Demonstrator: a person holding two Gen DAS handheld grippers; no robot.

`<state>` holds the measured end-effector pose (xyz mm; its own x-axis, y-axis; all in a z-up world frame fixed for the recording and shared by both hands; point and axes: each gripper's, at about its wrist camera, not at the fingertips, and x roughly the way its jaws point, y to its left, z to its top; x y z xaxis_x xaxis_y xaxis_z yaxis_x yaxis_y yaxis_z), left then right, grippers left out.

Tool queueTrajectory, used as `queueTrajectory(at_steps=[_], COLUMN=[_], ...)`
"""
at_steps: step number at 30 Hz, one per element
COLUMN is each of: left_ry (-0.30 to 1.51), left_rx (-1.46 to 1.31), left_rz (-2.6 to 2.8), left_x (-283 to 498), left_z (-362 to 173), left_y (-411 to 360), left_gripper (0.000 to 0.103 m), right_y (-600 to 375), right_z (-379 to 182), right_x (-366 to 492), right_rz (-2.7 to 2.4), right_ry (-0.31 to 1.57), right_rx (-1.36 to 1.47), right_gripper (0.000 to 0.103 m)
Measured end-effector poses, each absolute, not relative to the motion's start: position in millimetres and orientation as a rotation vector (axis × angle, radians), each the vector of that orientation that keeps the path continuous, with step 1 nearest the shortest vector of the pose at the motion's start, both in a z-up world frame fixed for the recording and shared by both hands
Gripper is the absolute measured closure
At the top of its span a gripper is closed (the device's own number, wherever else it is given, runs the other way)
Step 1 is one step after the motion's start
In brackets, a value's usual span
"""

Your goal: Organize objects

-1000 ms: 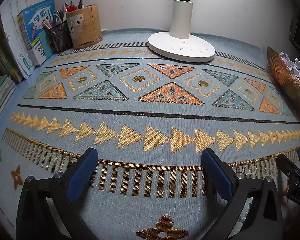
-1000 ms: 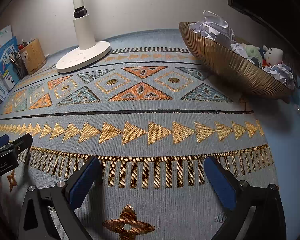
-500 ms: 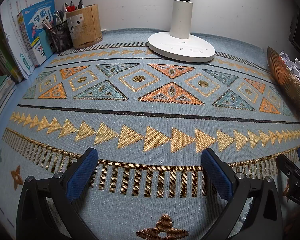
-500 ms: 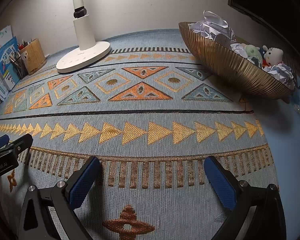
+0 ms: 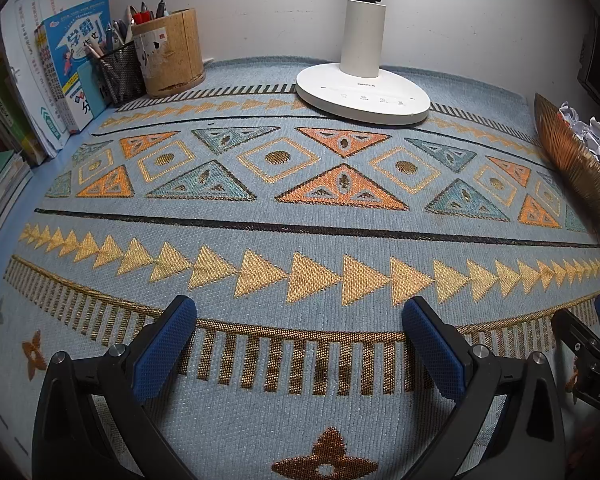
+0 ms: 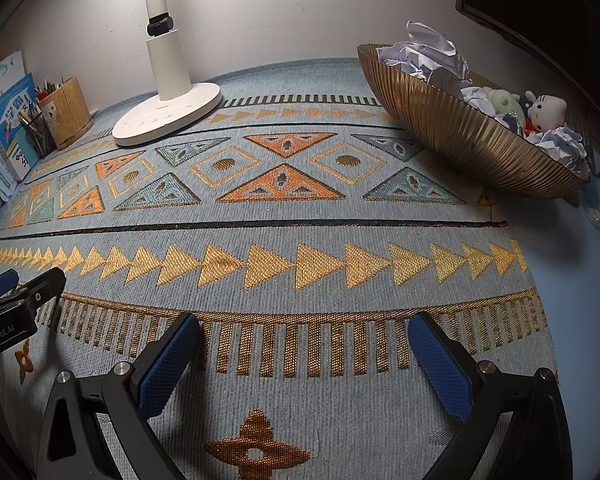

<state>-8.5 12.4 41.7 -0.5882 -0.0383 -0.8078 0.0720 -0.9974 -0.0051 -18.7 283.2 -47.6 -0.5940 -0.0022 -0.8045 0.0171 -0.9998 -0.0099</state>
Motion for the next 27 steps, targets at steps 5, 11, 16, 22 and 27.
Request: queueTrajectory(at_steps=[5,11,16,22,27], left_ry=[0.057,0.057,0.057,0.057,0.057], left_rx=[1.395,1.395,1.395,1.395,1.395], left_rz=[-2.745,-2.745,-2.745,-2.745,-2.745], left_x=[-8.5,-8.5,-8.5,-8.5,-8.4], left_z=[41.7,41.7,41.7,41.5,41.2], left_y=[12.5,12.5,12.5,12.6,12.9], left_gripper=[0.000,0.000,0.000,0.000,0.000], right_y=[283.2,283.0,283.0,283.2,283.1], right_z=[-47.3,-47.3,-47.2,-47.0,-47.4], right_x=[-18.6,-19.9,-19.7,-18.0,-18.3], right_rz=[-2.795,-2.795,-2.795,-2.795,-2.795], right_ry=[0.026,0.026,0.026,0.026,0.026], right_rx=[1.411,1.411,1.411,1.411,1.411], right_gripper=[0.000,0.000,0.000,0.000,0.000])
